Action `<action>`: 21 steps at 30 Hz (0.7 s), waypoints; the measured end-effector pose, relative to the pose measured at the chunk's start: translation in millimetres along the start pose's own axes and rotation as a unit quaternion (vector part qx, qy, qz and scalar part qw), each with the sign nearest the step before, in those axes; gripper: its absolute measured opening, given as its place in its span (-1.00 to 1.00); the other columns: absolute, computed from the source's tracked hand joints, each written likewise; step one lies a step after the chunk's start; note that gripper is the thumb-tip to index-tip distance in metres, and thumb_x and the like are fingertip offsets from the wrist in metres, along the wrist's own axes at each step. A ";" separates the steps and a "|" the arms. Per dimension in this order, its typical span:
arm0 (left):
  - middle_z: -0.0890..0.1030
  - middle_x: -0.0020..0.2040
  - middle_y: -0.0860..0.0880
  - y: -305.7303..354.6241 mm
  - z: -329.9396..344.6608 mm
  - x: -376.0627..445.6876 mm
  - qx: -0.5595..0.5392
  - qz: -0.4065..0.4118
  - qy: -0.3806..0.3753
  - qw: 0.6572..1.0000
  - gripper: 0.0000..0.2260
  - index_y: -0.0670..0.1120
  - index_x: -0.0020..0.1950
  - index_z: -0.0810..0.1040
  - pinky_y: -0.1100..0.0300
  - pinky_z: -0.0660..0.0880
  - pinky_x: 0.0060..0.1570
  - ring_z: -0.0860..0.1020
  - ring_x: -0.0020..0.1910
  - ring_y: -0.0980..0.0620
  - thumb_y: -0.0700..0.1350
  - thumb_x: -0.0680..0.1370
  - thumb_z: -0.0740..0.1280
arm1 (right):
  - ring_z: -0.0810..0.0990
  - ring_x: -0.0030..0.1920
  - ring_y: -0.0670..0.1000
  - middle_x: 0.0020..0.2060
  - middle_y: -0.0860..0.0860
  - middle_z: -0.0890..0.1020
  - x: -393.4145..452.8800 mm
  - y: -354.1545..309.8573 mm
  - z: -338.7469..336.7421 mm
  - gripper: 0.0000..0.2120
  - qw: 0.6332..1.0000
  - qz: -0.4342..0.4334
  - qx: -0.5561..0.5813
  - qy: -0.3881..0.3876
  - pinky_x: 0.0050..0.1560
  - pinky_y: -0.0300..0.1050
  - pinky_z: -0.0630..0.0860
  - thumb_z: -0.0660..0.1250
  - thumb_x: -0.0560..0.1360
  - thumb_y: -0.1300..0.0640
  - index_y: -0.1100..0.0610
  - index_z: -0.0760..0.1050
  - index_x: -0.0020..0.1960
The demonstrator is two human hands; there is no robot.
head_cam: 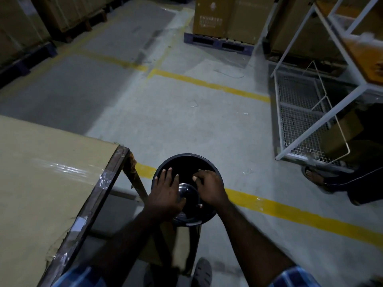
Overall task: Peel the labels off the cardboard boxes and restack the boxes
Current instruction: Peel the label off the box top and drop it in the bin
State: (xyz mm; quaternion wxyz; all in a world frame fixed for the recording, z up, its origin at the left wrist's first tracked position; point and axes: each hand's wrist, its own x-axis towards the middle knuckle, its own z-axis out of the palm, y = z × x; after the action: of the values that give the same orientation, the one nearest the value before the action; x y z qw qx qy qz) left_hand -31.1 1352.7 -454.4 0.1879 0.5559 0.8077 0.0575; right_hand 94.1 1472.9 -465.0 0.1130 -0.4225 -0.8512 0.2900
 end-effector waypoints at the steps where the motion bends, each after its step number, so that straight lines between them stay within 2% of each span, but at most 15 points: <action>1: -0.03 0.58 -0.22 0.0 -1.2 -0.7 0.010 0.000 -0.011 1.000 -0.19 -0.16 0.57 0.10 -0.11 -0.09 0.48 -0.07 0.56 -0.20 0.24 0.41 0.06 | 0.59 0.11 0.14 0.00 0.10 0.68 -0.8 -0.9 -1.7 -0.77 1.000 0.000 0.002 -0.003 0.13 0.00 0.50 0.27 0.50 0.06 0.12 0.65 0.01; 5: -0.09 0.59 -0.18 -1.4 -4.0 -3.0 0.042 0.002 -0.028 0.999 -0.19 -0.12 0.58 0.03 -0.07 -0.11 0.49 -0.12 0.56 -0.16 0.25 0.40 0.00 | 0.57 0.18 0.12 0.07 0.07 0.67 -4.3 -6.0 -8.6 -0.70 1.000 0.001 0.012 -0.001 0.23 -0.02 0.46 0.27 0.50 0.00 0.13 0.65 0.10; 8: -0.06 0.59 -0.19 -2.0 -7.0 -6.3 0.039 0.019 -0.028 0.999 -0.20 -0.13 0.58 0.05 -0.10 -0.08 0.48 -0.10 0.56 -0.19 0.25 0.42 0.01 | 0.55 0.22 0.11 0.11 0.07 0.66 -7.6 -8.6 -15.5 -0.69 1.000 0.001 0.008 0.013 0.25 -0.06 0.43 0.28 0.50 -0.01 0.11 0.64 0.12; 12: 0.21 0.51 -0.29 -3.1 -10.6 -12.5 0.021 0.057 -0.004 0.998 -0.23 -0.21 0.49 0.31 -0.23 0.17 0.39 0.18 0.49 -0.32 0.25 0.42 0.04 | 0.54 0.25 0.10 0.12 0.06 0.66 -15.4 -15.1 -23.7 -0.71 1.000 0.004 0.001 0.030 0.28 -0.07 0.42 0.31 0.49 0.02 0.10 0.63 0.13; 13: 0.21 0.51 -0.28 -3.1 -12.3 -14.3 0.018 0.062 0.002 0.998 -0.22 -0.20 0.49 0.31 -0.23 0.17 0.39 0.19 0.49 -0.31 0.26 0.41 0.02 | 0.53 0.27 0.09 0.13 0.06 0.66 -18.2 -18.1 -25.8 -0.71 1.000 0.006 -0.002 0.031 0.29 -0.07 0.42 0.30 0.48 0.01 0.09 0.63 0.14; 17: -0.05 0.58 -0.20 2.8 -25.4 -28.8 0.021 0.049 0.005 0.999 -0.18 -0.13 0.58 0.05 -0.11 -0.04 0.48 -0.09 0.56 -0.20 0.27 0.40 -0.09 | 0.50 0.30 0.08 0.14 0.04 0.66 -30.4 -27.5 -31.3 -0.73 0.999 -0.008 -0.011 0.034 0.32 -0.06 0.39 0.33 0.49 0.06 0.09 0.62 0.15; 21: -0.08 0.59 -0.19 8.8 -44.0 -46.8 0.019 0.033 0.037 0.999 -0.30 -0.13 0.58 0.00 -0.10 -0.06 0.48 -0.10 0.56 -0.19 0.19 0.53 0.05 | 0.51 0.25 0.09 0.12 0.00 0.66 -39.3 -42.6 -41.8 -0.72 0.998 -0.034 -0.015 0.043 0.26 -0.05 0.44 0.32 0.48 0.05 0.07 0.62 0.16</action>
State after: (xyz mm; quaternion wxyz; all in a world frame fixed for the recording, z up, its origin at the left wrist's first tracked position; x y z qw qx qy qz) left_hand -24.9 1318.0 -400.0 0.1451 0.5834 0.7961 0.0689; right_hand 108.7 1438.5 -404.1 0.1526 -0.4068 -0.8639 0.2546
